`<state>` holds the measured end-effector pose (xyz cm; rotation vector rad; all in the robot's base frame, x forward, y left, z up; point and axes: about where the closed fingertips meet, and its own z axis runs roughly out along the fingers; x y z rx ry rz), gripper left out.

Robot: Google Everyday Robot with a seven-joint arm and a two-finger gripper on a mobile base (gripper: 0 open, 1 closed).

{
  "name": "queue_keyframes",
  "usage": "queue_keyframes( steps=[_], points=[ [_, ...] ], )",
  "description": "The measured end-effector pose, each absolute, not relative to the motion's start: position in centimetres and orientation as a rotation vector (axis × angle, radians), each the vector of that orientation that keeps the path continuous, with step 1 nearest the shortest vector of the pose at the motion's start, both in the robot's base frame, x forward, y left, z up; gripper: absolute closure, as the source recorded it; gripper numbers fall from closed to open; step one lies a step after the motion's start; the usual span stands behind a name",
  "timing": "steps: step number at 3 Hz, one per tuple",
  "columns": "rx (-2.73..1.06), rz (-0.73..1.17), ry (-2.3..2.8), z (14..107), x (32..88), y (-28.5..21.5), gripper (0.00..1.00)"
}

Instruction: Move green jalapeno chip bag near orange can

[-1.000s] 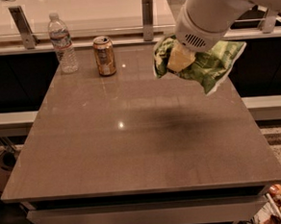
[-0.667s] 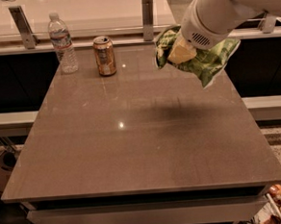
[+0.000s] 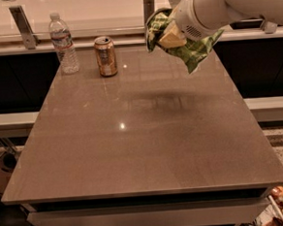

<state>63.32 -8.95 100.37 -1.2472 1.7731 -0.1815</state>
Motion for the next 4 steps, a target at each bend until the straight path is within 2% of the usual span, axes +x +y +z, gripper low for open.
queue_keyframes(
  steps=[2, 4],
  points=[
    [-1.272, -0.172, 1.75, 100.1, 64.9, -8.1, 1.0],
    [-1.292, -0.077, 1.711, 97.0, 70.2, -5.4, 1.0]
  ],
)
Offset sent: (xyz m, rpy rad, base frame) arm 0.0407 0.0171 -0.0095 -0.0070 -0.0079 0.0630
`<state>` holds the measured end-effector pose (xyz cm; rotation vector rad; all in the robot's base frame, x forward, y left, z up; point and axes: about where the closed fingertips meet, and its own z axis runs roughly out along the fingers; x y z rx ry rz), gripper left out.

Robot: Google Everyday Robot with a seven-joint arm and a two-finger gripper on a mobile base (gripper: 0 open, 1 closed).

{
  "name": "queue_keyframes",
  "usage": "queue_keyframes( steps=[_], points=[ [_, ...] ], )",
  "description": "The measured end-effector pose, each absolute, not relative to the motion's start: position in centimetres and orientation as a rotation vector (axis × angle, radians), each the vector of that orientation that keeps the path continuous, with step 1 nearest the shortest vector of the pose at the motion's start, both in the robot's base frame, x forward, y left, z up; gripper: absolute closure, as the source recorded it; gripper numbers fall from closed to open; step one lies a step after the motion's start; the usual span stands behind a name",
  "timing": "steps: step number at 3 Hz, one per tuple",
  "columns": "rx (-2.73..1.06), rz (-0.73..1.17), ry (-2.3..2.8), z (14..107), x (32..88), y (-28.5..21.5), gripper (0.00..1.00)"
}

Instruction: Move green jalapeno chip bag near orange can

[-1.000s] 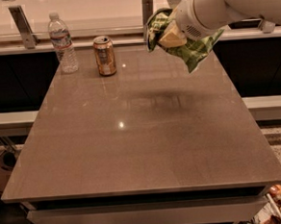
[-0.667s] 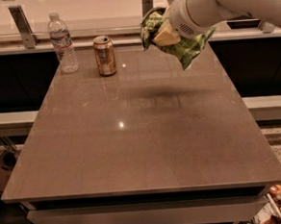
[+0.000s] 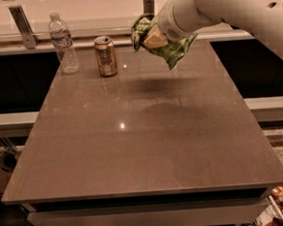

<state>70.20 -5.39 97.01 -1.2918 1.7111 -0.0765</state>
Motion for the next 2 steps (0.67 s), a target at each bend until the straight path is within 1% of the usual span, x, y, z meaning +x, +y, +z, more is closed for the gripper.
queue_keyframes(
  steps=[2],
  points=[
    [-1.305, -0.045, 1.715, 93.9, 74.1, -3.7, 1.0]
  ],
)
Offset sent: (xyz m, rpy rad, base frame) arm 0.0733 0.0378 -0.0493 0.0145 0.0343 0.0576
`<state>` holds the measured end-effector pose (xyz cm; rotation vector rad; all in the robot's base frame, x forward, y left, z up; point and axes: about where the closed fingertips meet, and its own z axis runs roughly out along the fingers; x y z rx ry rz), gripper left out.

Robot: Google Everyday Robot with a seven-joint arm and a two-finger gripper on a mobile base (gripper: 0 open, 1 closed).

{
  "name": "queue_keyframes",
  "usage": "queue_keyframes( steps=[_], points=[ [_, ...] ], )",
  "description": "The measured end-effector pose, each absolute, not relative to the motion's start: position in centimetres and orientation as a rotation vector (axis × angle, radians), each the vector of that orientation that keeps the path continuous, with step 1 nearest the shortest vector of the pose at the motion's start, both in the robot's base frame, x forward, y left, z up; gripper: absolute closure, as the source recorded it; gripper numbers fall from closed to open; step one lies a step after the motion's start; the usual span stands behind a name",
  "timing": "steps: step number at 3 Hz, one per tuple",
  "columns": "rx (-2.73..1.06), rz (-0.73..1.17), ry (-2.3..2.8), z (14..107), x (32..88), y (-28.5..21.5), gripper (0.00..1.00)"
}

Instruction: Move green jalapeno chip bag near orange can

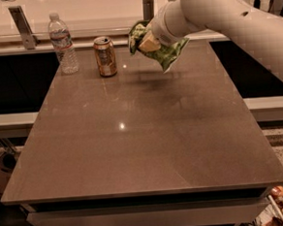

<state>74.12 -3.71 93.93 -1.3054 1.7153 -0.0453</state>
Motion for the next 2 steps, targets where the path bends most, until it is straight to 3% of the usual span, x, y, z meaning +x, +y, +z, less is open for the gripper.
queue_keyframes(
  steps=[1, 2],
  points=[
    [-1.306, -0.041, 1.714, 93.82, 74.24, -3.5, 0.84],
    [-1.309, -0.039, 1.714, 93.69, 74.26, -3.32, 0.6]
  ],
)
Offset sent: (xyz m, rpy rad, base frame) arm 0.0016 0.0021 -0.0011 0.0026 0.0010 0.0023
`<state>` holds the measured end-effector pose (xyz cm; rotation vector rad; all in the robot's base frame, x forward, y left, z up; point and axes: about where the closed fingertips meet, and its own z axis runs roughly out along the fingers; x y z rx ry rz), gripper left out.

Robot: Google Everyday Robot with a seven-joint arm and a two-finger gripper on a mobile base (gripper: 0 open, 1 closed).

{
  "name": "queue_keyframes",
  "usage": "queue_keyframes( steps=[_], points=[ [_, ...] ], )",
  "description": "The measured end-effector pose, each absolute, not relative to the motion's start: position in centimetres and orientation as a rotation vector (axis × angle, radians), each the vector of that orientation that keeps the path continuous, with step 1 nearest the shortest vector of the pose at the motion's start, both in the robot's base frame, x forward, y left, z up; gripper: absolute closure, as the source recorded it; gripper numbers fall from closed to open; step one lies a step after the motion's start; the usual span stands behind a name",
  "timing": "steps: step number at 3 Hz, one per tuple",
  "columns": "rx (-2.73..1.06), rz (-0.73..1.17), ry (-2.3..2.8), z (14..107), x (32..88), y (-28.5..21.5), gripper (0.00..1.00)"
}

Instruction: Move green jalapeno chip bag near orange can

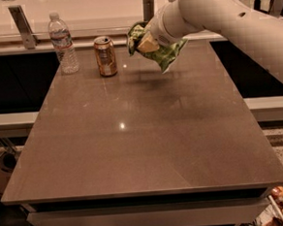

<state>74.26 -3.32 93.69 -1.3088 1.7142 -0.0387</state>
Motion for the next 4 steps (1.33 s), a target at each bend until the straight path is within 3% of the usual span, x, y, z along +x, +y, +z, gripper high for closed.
queue_keyframes(
  steps=[2, 3, 4],
  points=[
    [-1.314, -0.034, 1.714, 93.44, 74.25, -3.04, 0.13],
    [-1.316, -0.032, 1.714, 93.32, 74.24, -2.88, 0.0],
    [-1.316, -0.032, 1.714, 93.32, 74.24, -2.87, 0.0]
  ],
)
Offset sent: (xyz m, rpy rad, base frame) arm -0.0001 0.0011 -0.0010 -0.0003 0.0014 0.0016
